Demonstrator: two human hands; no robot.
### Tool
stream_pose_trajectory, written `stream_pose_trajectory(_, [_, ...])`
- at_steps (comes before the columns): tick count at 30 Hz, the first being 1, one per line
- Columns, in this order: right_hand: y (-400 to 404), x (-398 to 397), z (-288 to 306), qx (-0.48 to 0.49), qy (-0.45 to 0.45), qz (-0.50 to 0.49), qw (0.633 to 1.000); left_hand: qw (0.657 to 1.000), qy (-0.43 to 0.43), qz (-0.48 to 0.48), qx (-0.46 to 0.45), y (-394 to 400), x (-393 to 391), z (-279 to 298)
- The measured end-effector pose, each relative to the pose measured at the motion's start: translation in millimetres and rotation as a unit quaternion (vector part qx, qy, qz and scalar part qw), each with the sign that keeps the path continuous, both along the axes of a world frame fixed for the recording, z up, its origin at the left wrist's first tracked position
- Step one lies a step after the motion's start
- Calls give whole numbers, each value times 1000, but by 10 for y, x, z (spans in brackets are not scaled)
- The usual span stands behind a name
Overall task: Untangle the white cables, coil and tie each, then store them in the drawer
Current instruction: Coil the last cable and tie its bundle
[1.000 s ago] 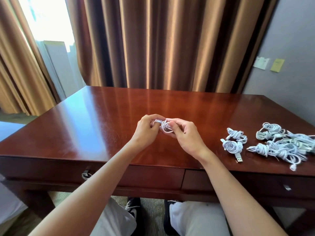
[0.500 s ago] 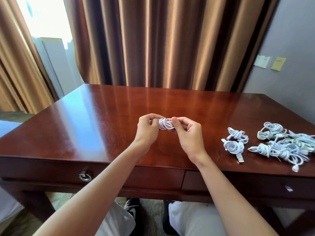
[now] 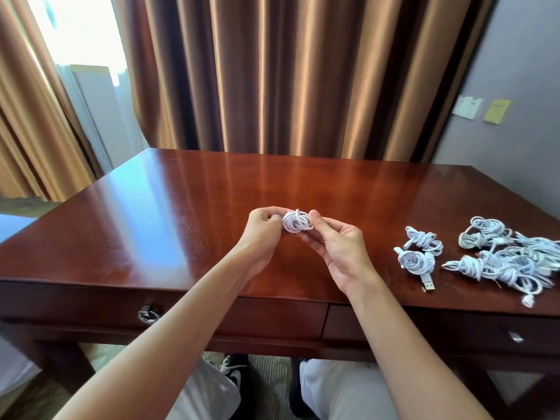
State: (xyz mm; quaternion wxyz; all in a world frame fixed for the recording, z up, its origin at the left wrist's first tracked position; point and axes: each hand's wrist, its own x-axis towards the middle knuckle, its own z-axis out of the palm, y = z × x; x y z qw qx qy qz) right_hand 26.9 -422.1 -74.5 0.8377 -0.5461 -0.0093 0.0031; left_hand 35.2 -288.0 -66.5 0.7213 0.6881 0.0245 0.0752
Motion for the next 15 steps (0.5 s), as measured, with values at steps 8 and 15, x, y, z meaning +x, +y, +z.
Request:
stream_pose_trajectory(8, [192,-42,-199,-208,-218,-229,926,987,49,-54,-142,-135,-57,141])
stream_pose_trajectory(15, [292,-113,-182,-288,-245,-256,890,998,21,58,-28,-148,-14,117])
